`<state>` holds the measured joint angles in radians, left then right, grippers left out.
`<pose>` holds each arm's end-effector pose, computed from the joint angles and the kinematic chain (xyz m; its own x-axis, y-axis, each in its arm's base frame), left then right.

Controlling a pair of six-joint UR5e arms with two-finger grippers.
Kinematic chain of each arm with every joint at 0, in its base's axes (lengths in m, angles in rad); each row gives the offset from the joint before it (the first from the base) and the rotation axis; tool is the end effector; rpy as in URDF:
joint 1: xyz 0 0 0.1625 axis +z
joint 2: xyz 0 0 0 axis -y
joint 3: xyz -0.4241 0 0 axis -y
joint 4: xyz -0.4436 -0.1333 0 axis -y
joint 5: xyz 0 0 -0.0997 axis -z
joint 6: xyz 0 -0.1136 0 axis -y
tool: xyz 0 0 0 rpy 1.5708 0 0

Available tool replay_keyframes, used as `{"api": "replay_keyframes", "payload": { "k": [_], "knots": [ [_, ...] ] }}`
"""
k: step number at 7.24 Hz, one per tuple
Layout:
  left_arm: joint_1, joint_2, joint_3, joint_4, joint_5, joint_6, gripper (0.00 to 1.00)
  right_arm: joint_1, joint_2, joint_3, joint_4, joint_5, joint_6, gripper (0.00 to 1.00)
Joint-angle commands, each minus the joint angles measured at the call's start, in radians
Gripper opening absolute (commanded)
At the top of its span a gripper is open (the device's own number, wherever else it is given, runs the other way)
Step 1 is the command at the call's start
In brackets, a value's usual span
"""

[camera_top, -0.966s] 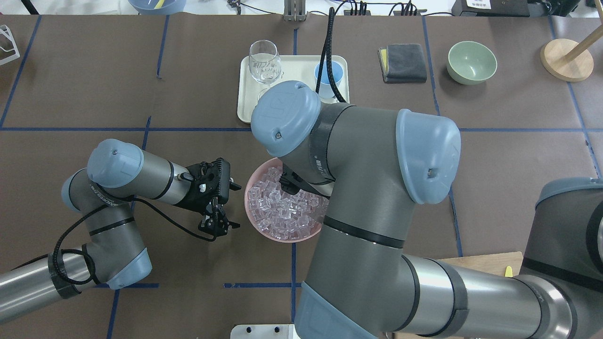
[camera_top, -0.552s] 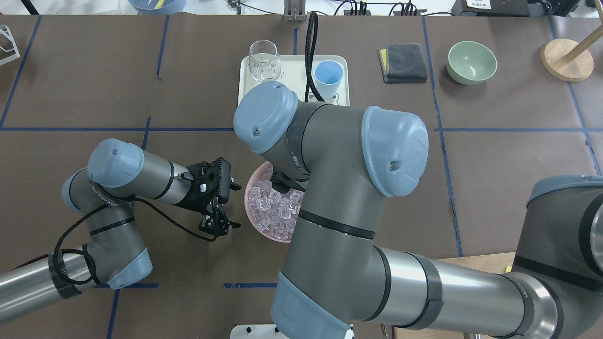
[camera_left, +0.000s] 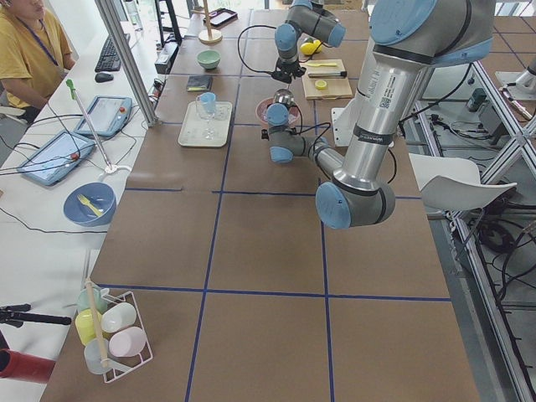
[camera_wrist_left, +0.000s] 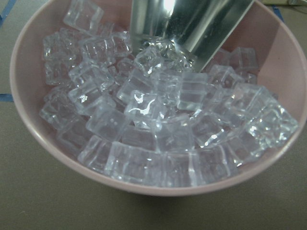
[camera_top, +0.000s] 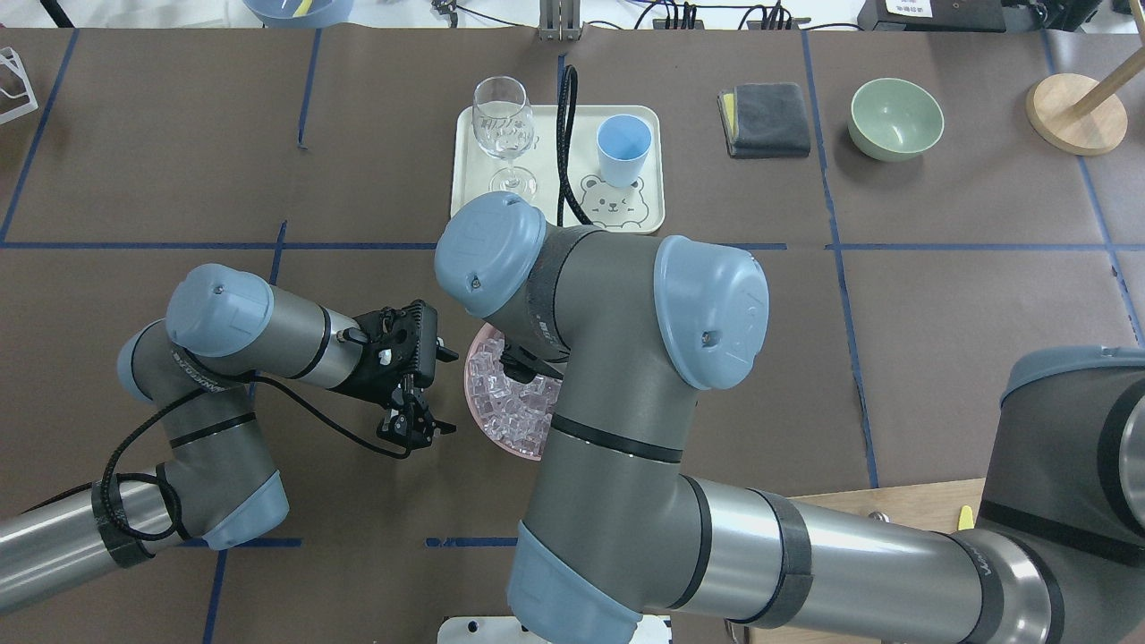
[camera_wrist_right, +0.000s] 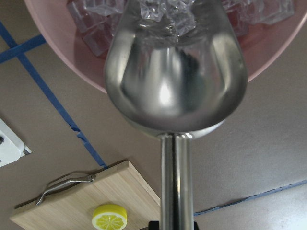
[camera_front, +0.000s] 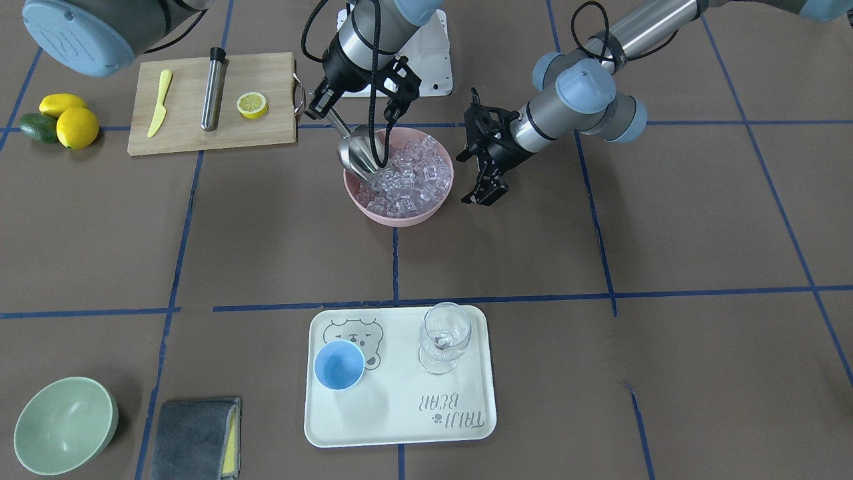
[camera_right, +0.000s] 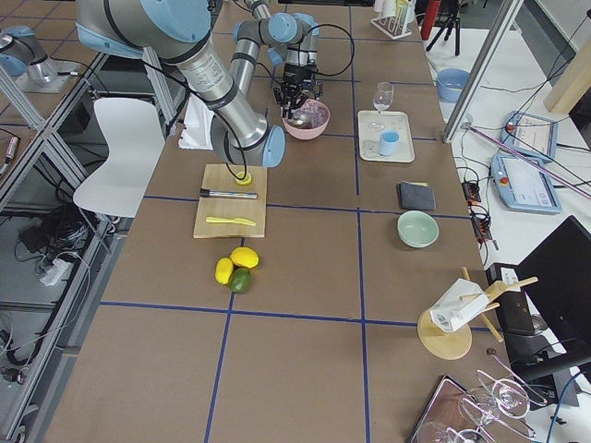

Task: Put ice in cup with scoop
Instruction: 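Dip the scoop into the ice cubes with the right gripper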

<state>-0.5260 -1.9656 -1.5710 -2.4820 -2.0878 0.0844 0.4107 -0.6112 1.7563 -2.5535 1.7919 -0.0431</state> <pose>0.5614 -0.4151 0.3129 0.0047 0.9989 -0.0474 -0.2274 0.0473 0.9727 -0.5498 -0.3576 0.0951 0.3177 -0.9248 0.2093 0.9193 0.3545 0.1709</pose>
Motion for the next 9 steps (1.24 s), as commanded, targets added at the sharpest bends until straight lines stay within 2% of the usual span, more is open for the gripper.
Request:
{"api": "replay_keyframes", "payload": {
  "k": [1, 3, 5, 8, 9],
  "knots": [
    [0.001, -0.004, 0.000, 0.000, 0.000, 0.000, 1.00, -0.003, -0.057, 0.002, 0.085, 0.000, -0.009, 0.00],
    [0.001, -0.004, -0.001, 0.000, 0.002, 0.000, 1.00, -0.001, -0.088, 0.005, 0.153, 0.003, -0.009, 0.00],
    [0.000, -0.004, -0.003, 0.000, 0.002, 0.000, 1.00, 0.000, -0.155, 0.003, 0.275, 0.007, -0.011, 0.00],
    [0.001, -0.006, -0.004, 0.002, 0.002, 0.000, 1.00, 0.002, -0.196, 0.008, 0.309, 0.008, -0.035, 0.00],
    [0.001, -0.006, -0.004, 0.002, 0.002, 0.000, 1.00, 0.002, -0.218, 0.012, 0.353, 0.008, -0.035, 0.00]
  ]
}}
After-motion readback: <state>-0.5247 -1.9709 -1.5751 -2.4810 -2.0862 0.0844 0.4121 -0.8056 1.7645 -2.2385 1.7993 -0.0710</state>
